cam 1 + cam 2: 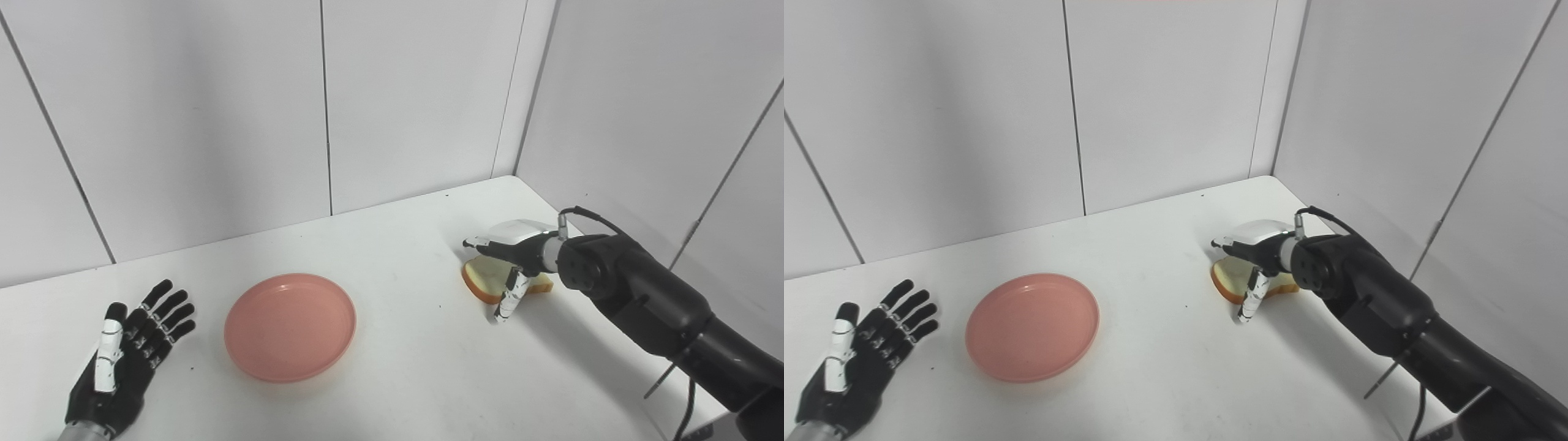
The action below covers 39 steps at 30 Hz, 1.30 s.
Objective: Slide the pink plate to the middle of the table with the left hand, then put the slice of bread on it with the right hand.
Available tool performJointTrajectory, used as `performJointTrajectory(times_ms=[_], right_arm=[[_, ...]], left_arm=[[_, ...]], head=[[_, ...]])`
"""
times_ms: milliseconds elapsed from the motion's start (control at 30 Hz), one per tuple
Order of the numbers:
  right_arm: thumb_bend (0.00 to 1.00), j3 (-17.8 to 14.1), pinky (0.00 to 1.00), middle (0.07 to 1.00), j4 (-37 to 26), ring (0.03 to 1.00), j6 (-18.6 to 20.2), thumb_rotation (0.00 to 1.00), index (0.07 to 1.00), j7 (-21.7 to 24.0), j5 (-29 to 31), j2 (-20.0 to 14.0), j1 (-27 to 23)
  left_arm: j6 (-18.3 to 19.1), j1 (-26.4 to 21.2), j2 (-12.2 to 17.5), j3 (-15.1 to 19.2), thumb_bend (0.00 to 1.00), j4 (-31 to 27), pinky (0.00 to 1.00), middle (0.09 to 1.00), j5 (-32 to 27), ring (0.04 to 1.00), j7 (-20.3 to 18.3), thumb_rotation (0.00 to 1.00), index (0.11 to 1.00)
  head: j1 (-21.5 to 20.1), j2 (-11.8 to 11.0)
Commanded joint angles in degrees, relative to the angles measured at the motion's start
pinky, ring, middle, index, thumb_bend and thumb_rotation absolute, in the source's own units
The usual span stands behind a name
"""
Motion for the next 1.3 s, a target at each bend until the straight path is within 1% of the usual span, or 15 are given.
performJointTrajectory(times_ms=[0,167,300,467,600,767,867,967,1100,1267], right_arm=[[1.00,-0.78,0.97,1.000,0.46,0.998,-2.31,0.26,0.994,-2.26,-1.11,-1.84,-2.99],[1.00,0.16,0.96,0.999,4.69,0.983,-5.90,0.27,0.982,-3.67,-2.06,-2.02,-4.30],[1.00,1.02,0.96,1.000,6.76,0.988,-7.41,0.28,0.989,-3.04,-2.33,-2.03,-6.04],[1.00,1.72,0.94,1.000,9.56,0.988,-10.25,0.27,0.987,-3.93,-2.50,-2.04,-8.10],[1.00,2.01,0.93,0.998,11.02,0.984,-10.25,0.26,0.985,-3.44,-3.21,-1.69,-9.35],[1.00,2.71,0.90,0.998,13.28,0.980,-11.35,0.25,0.983,-3.93,-3.42,-1.24,-9.98],[1.00,3.68,0.93,0.987,14.51,0.974,-11.43,0.24,0.975,-4.22,-4.53,-0.60,-10.50],[1.00,4.76,0.94,0.982,15.51,0.969,-11.71,0.24,0.967,-4.68,-5.47,0.21,-11.13],[1.00,5.45,0.92,0.978,17.89,0.965,-11.46,0.24,0.959,-4.63,-5.42,1.17,-12.21],[1.00,5.87,0.89,0.967,17.78,0.956,-10.71,0.26,0.949,-3.94,-6.07,1.36,-11.92]], left_arm=[[2.07,3.77,0.57,-0.19,0.77,1.59,0.86,0.891,1.23,0.878,0.94,0.96,0.889],[2.47,4.11,0.58,-0.21,0.78,0.92,0.86,0.892,1.49,0.880,1.05,0.96,0.890],[2.37,4.18,0.52,-0.19,0.78,0.85,0.86,0.895,1.39,0.882,0.92,0.96,0.890],[2.98,4.56,0.33,-0.27,0.78,-0.34,0.86,0.895,1.54,0.884,1.49,0.97,0.886],[3.32,4.85,0.42,-0.45,0.77,-1.16,0.86,0.895,1.55,0.881,1.36,0.98,0.888],[3.57,5.10,0.60,-0.44,0.78,-1.48,0.86,0.899,1.51,0.887,1.27,0.97,0.891],[3.77,5.41,0.67,-0.44,0.77,-1.95,0.86,0.899,1.52,0.887,1.34,0.98,0.892],[3.85,5.75,0.77,-0.58,0.77,-2.53,0.86,0.901,1.58,0.889,1.24,0.98,0.895],[4.21,5.95,0.81,-0.68,0.77,-3.02,0.86,0.901,1.59,0.888,1.30,0.98,0.892],[4.35,5.96,0.98,-0.66,0.77,-2.99,0.86,0.905,1.42,0.893,1.05,0.98,0.895]], head=[[0.27,0.31],[0.56,0.65],[0.80,0.85],[1.07,1.08],[1.22,1.26],[1.30,1.48],[1.49,1.65],[1.58,1.96],[1.58,2.03],[1.62,2.40]])
